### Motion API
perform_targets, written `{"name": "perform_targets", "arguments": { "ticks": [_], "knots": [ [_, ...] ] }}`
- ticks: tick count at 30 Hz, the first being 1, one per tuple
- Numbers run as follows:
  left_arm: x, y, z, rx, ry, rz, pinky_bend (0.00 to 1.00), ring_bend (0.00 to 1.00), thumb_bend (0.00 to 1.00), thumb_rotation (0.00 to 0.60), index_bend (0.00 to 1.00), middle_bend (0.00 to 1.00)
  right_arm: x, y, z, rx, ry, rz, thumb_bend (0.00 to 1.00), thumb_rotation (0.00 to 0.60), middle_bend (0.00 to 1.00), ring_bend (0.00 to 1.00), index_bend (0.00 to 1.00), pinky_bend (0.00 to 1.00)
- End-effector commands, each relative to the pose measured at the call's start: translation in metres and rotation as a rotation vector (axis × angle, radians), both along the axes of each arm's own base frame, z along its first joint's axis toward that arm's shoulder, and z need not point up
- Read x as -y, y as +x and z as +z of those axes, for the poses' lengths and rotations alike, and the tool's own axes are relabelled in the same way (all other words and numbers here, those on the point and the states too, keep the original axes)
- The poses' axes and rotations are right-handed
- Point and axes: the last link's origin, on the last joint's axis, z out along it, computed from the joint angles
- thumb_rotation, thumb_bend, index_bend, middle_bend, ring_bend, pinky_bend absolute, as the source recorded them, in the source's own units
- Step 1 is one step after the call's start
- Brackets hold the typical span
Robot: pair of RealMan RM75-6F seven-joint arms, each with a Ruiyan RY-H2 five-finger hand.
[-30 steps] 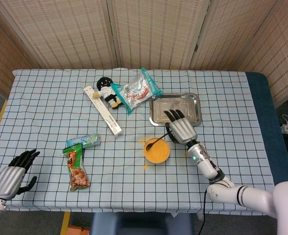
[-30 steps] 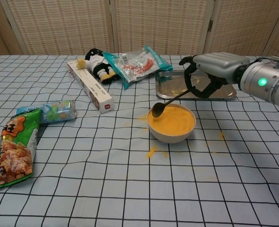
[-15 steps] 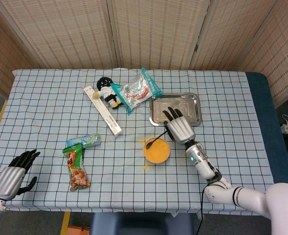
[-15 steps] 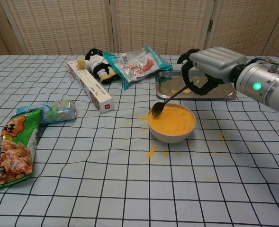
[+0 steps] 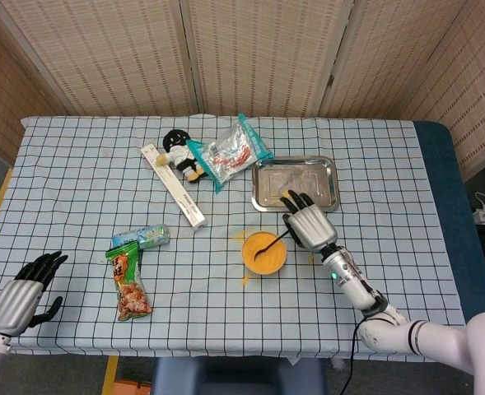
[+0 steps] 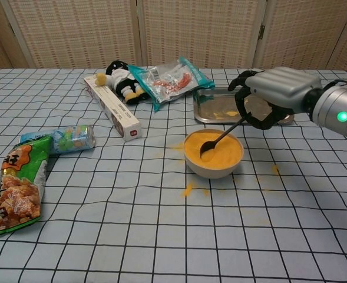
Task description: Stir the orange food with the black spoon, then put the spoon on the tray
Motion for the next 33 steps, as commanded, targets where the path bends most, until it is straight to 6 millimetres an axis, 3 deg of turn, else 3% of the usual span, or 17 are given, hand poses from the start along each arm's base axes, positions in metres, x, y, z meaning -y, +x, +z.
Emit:
{"name": "perform_targets", "arguments": {
  "ticks": [1,7,13,19,33],
  "knots": [
    [0.000,0.000,-0.001,-0.001,-0.001,-0.002,0.14,0.00,0.45,0.600,0.00,0.00,-0.004,-0.005,0.013,0.033,-0.013,-0.020,0.44,0.600,0.13,0.00,0.86,0.15],
    [0.000,0.001,-0.001,-0.001,-0.001,-0.005,0.14,0.00,0.45,0.600,0.00,0.00,0.004,0.000,0.013,0.036,-0.075,-0.003,0.44,0.600,0.14,0.00,0.86,0.16],
    [-0.002,-0.001,0.000,-0.002,0.000,0.005,0.14,0.00,0.45,0.600,0.00,0.00,0.017,0.009,-0.008,-0.016,-0.108,0.043,0.44,0.600,0.14,0.00,0.86,0.17],
    [-0.002,-0.003,0.001,-0.003,0.004,0.014,0.14,0.00,0.45,0.600,0.00,0.00,0.017,0.007,-0.025,-0.043,-0.090,0.060,0.44,0.600,0.14,0.00,0.87,0.16],
    [0.000,0.000,-0.001,-0.004,-0.003,0.002,0.14,0.00,0.45,0.600,0.00,0.00,-0.001,-0.003,-0.004,-0.031,-0.017,0.040,0.45,0.600,0.14,0.00,0.88,0.16]
  ]
}}
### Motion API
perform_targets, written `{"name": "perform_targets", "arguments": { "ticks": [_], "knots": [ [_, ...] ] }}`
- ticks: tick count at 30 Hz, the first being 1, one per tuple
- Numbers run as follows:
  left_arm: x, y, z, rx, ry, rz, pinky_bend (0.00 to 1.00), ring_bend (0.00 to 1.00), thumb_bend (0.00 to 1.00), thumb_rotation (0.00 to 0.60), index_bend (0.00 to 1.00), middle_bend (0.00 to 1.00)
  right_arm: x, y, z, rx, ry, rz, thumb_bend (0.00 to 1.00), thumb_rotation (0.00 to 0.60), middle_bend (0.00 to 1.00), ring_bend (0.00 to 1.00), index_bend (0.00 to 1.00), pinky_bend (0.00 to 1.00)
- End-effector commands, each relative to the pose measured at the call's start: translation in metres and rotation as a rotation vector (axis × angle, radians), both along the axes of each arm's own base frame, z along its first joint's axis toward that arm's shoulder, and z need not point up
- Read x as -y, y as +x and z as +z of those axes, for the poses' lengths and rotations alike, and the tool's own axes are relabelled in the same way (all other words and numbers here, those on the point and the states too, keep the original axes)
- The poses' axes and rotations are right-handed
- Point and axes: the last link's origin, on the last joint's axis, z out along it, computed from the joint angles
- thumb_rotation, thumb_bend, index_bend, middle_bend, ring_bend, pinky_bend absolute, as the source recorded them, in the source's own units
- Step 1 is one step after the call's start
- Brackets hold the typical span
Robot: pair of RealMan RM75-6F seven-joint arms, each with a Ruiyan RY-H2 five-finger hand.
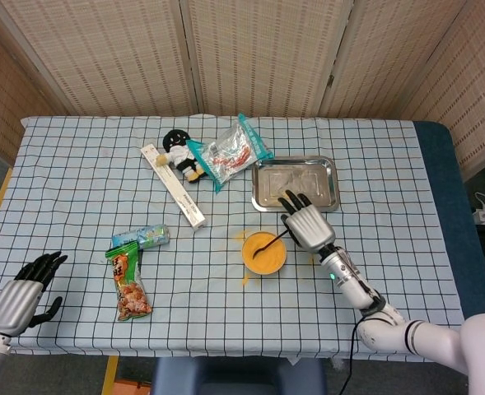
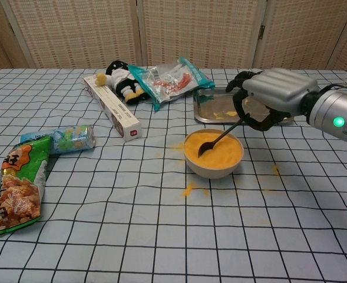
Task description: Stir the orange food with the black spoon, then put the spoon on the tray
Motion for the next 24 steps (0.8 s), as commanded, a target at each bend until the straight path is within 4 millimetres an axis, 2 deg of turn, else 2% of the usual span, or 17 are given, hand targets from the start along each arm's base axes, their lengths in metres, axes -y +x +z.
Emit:
{"name": "perform_targets", "arguments": {
  "ticks": [1,9,16,24],
  "knots": [
    [0.000,0.002,-0.001,0.000,-0.004,-0.007,0.14,0.00,0.45,0.600,0.00,0.00,-0.005,-0.001,0.009,0.027,0.006,-0.016,0.45,0.600,0.14,0.00,0.88,0.16],
    [0.002,0.002,0.000,0.001,-0.002,-0.011,0.14,0.00,0.45,0.600,0.00,0.00,-0.007,0.003,0.018,0.072,-0.051,0.001,0.45,0.600,0.14,0.00,0.88,0.17],
    [0.002,0.001,0.000,-0.001,-0.001,-0.008,0.14,0.00,0.45,0.600,0.00,0.00,-0.017,-0.004,0.022,0.072,-0.039,0.009,0.45,0.600,0.14,0.00,0.88,0.17],
    [0.001,0.002,-0.002,-0.004,-0.007,-0.012,0.14,0.00,0.45,0.600,0.00,0.00,-0.022,-0.008,0.015,0.019,-0.016,0.012,0.45,0.600,0.14,0.00,0.89,0.17]
  ]
}}
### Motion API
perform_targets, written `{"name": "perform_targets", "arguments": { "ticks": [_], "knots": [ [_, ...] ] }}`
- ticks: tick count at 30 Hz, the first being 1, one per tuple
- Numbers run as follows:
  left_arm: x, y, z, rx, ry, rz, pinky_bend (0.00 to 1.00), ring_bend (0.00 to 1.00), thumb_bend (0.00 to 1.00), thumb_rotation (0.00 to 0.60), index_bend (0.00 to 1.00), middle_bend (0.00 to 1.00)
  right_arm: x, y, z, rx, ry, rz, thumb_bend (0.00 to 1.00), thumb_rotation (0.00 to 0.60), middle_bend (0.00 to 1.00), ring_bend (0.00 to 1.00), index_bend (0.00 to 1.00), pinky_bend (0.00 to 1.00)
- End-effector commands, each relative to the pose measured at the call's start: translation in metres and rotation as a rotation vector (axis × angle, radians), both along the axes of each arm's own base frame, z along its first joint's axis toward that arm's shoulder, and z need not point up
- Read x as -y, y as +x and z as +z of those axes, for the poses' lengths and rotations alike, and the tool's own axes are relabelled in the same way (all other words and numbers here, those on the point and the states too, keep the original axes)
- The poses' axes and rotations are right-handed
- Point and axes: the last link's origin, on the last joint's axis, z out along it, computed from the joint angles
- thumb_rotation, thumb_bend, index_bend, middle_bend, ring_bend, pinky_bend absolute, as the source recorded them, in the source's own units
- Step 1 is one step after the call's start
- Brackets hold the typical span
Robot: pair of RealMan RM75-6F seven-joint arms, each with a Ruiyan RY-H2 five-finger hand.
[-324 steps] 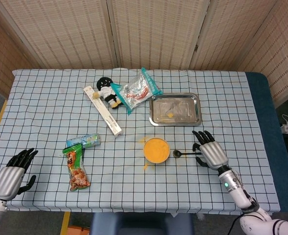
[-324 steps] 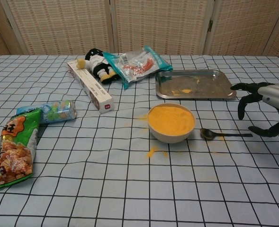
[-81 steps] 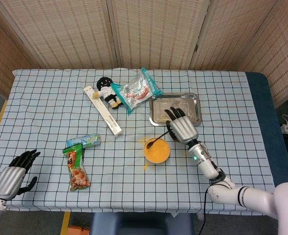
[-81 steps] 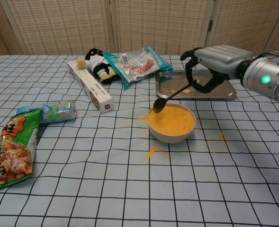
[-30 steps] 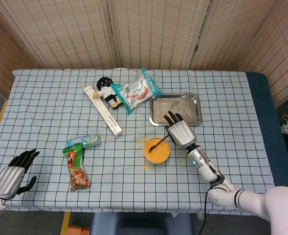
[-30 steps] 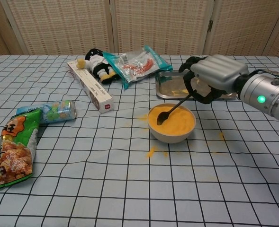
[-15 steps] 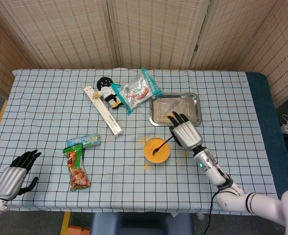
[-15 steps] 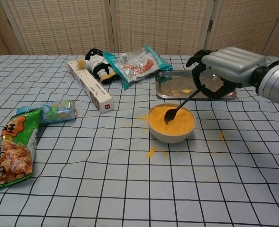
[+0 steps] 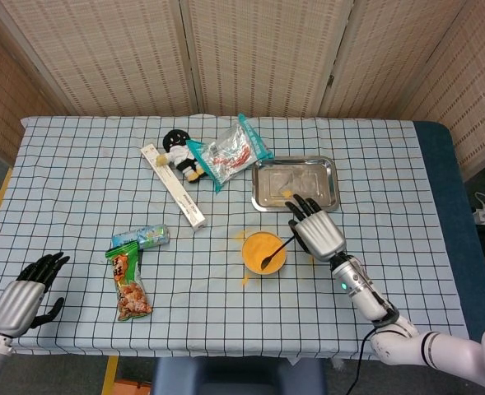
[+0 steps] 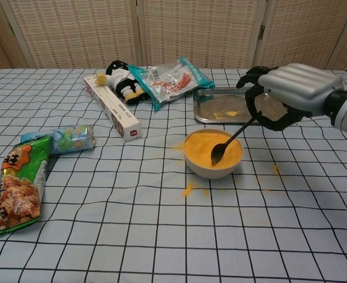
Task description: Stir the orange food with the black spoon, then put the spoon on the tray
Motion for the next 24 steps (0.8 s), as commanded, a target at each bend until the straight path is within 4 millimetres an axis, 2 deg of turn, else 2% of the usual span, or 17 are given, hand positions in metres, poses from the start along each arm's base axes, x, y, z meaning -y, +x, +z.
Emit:
{"name": "perform_targets", "arguments": {
  "ticks": [1,9,16,20,24],
  "knots": [
    [0.000,0.000,0.000,0.000,-0.001,0.000,0.14,0.00,0.45,0.600,0.00,0.00,0.001,0.000,-0.004,-0.022,-0.001,0.004,0.45,0.600,0.14,0.00,0.90,0.17],
    [-0.001,-0.002,0.002,0.002,0.003,0.008,0.14,0.00,0.45,0.600,0.00,0.00,0.015,0.006,-0.015,-0.078,-0.043,0.005,0.45,0.600,0.14,0.00,0.92,0.17],
    [-0.002,-0.003,0.003,0.005,0.004,0.009,0.14,0.00,0.45,0.600,0.00,0.00,0.020,0.015,-0.021,-0.034,-0.071,-0.005,0.45,0.600,0.14,0.00,0.92,0.17],
    [-0.002,-0.003,0.003,0.005,0.005,0.009,0.14,0.00,0.45,0.600,0.00,0.00,0.017,0.014,-0.014,0.017,-0.070,-0.012,0.45,0.600,0.14,0.00,0.92,0.17],
    [0.000,-0.003,0.003,-0.001,0.011,0.012,0.14,0.00,0.45,0.600,0.00,0.00,0.009,0.011,0.002,0.042,-0.091,-0.006,0.45,0.600,0.14,0.00,0.92,0.17]
  ]
}}
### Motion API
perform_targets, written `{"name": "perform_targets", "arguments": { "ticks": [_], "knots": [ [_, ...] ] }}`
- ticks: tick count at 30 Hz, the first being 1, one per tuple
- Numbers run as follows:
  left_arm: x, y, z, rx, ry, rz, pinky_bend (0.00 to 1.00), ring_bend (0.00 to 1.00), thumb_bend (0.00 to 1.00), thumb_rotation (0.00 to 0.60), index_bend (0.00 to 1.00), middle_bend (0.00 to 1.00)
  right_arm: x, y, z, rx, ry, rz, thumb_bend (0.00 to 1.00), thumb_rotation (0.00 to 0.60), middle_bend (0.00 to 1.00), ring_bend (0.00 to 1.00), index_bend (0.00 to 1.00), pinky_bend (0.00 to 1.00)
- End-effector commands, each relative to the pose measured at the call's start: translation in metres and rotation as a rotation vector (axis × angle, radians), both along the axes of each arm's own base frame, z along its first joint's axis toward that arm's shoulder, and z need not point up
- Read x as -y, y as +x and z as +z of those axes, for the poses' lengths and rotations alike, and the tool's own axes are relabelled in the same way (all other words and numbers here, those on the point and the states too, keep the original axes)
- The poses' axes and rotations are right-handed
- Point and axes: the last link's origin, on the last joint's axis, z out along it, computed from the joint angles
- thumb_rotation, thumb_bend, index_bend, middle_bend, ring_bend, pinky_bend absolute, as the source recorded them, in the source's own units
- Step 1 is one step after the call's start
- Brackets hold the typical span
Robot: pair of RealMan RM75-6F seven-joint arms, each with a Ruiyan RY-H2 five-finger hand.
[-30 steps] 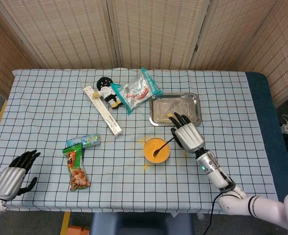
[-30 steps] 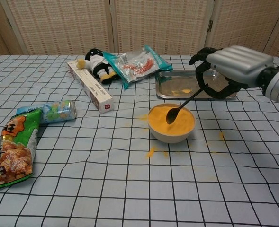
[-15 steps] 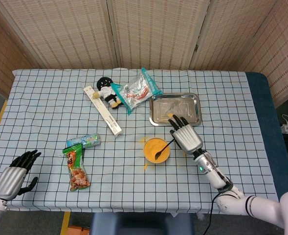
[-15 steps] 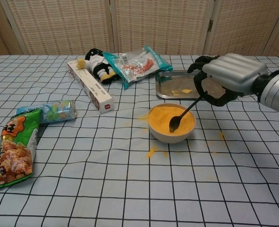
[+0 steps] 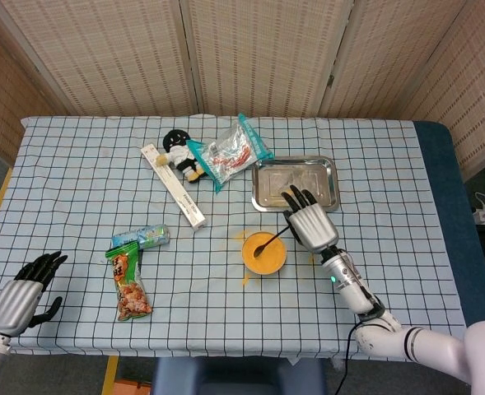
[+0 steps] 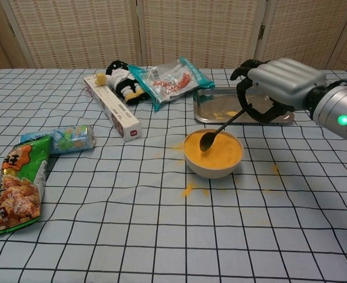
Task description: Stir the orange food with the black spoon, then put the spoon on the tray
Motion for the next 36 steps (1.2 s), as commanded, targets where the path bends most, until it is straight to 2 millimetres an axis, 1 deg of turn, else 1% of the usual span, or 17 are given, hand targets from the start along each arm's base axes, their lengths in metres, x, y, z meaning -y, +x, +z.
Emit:
{"name": "perform_targets", "arguments": {
  "ticks": [1,4,7,15,21,30,33,36],
  "knots": [
    [0.001,0.000,0.000,-0.004,0.001,0.004,0.14,0.00,0.45,0.600,0.00,0.00,-0.008,-0.004,0.013,0.015,-0.014,0.008,0.45,0.600,0.14,0.00,0.92,0.17],
    [0.002,0.001,-0.002,-0.009,-0.002,0.002,0.14,0.00,0.45,0.600,0.00,0.00,-0.014,-0.007,0.017,0.009,0.002,0.004,0.45,0.600,0.14,0.00,0.92,0.17],
    [0.004,0.003,-0.003,-0.011,-0.004,-0.004,0.14,0.00,0.45,0.600,0.00,0.00,-0.019,-0.011,0.015,-0.010,0.029,-0.002,0.45,0.600,0.14,0.00,0.92,0.17],
    [0.003,0.001,-0.003,-0.013,-0.005,0.001,0.14,0.00,0.45,0.600,0.00,0.00,-0.023,-0.015,-0.003,-0.064,0.086,-0.010,0.45,0.600,0.14,0.00,0.92,0.17],
    [0.004,0.000,-0.001,-0.011,-0.002,0.003,0.14,0.00,0.45,0.600,0.00,0.00,-0.015,-0.012,-0.012,-0.081,0.052,-0.003,0.45,0.600,0.14,0.00,0.92,0.17],
    [0.001,-0.002,0.000,-0.008,-0.002,0.014,0.14,0.00,0.45,0.600,0.00,0.00,0.000,0.000,-0.023,-0.092,0.007,-0.010,0.45,0.600,0.14,0.00,0.92,0.17],
    [0.000,-0.003,0.001,-0.008,-0.001,0.017,0.14,0.00,0.45,0.600,0.00,0.00,0.004,0.004,-0.026,-0.070,-0.007,-0.017,0.45,0.600,0.14,0.00,0.92,0.17],
    [0.000,-0.004,0.001,-0.008,0.000,0.018,0.14,0.00,0.45,0.600,0.00,0.00,0.002,0.003,-0.024,-0.022,-0.008,-0.025,0.45,0.600,0.14,0.00,0.92,0.17]
  ]
}}
